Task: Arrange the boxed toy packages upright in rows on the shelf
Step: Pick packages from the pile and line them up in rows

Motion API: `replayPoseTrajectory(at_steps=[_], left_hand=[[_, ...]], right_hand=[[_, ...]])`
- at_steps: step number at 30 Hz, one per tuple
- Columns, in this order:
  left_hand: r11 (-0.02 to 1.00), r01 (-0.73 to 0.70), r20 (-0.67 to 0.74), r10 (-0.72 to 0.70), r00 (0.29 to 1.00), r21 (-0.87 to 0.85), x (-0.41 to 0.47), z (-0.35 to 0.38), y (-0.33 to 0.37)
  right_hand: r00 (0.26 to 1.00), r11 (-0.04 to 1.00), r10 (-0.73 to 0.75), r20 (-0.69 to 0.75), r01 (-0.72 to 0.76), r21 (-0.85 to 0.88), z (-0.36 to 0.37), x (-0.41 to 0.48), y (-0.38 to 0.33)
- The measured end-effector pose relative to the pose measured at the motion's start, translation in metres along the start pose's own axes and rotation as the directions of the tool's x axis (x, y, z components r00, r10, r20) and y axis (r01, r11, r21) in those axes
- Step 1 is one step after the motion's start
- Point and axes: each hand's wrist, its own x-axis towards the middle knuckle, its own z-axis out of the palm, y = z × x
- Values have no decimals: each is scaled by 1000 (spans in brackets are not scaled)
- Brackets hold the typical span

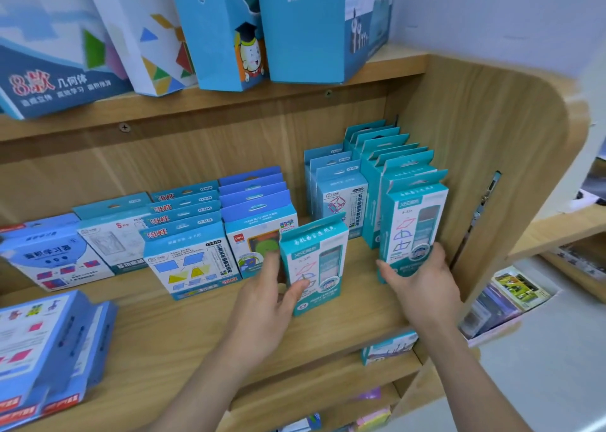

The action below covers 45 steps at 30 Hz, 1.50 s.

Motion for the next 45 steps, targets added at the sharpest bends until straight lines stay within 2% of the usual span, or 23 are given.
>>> replayPoseTrajectory(at_steps=[5, 9, 12, 18, 23, 27, 30, 31, 34, 36, 38, 41, 45], left_hand=[[1000, -16, 5, 16, 1000, -17, -1, 1, 2], [999, -31, 5, 31, 1000, -40, -1, 5, 6], [998, -35, 17, 36, 999, -43, 0, 9, 10], [998, -38, 49, 40, 998, -45, 4, 17, 19], [994, -64, 30, 67, 997, -92, 9, 24, 20], [992, -72, 29, 75, 997, -101, 14, 32, 22], [992, -74, 25, 77, 997, -103, 16, 39, 28], [992, -80, 24, 83, 996, -100, 17, 42, 31], [989, -102, 6, 104, 995, -109, 22, 53, 43], [984, -136, -23, 134, 991, -114, 28, 64, 53], [980, -160, -35, 157, 987, -120, 35, 76, 62], [971, -173, -15, 173, 985, -165, 43, 94, 69], [977, -167, -15, 167, 986, -129, 49, 106, 67]], right_hand=[[1000, 999, 22, 18, -21, -30, 4, 7, -2], [995, 960, 31, 93, -3, -279, -2, 14, -13], [986, 935, 46, 158, 14, -356, -10, 19, -18], [965, 958, 78, 252, -3, -286, -20, 22, -16], [973, 973, 36, 227, 17, -229, -34, 10, -10], [987, 988, -97, 130, 111, -106, -56, 1, -14], [970, 968, -238, 42, 234, 92, -76, 4, -18], [967, 954, -248, 53, 234, 188, -82, 5, -19], [921, 874, -261, 289, 98, 477, -92, 3, -17], [872, 861, -291, 394, 58, 506, -87, -6, -18], [901, 876, -291, 321, 116, 468, -76, -16, -17], [969, 925, -232, 86, 192, 329, -55, -24, -11], [988, 974, -157, 7, 153, 166, -42, -27, -5]])
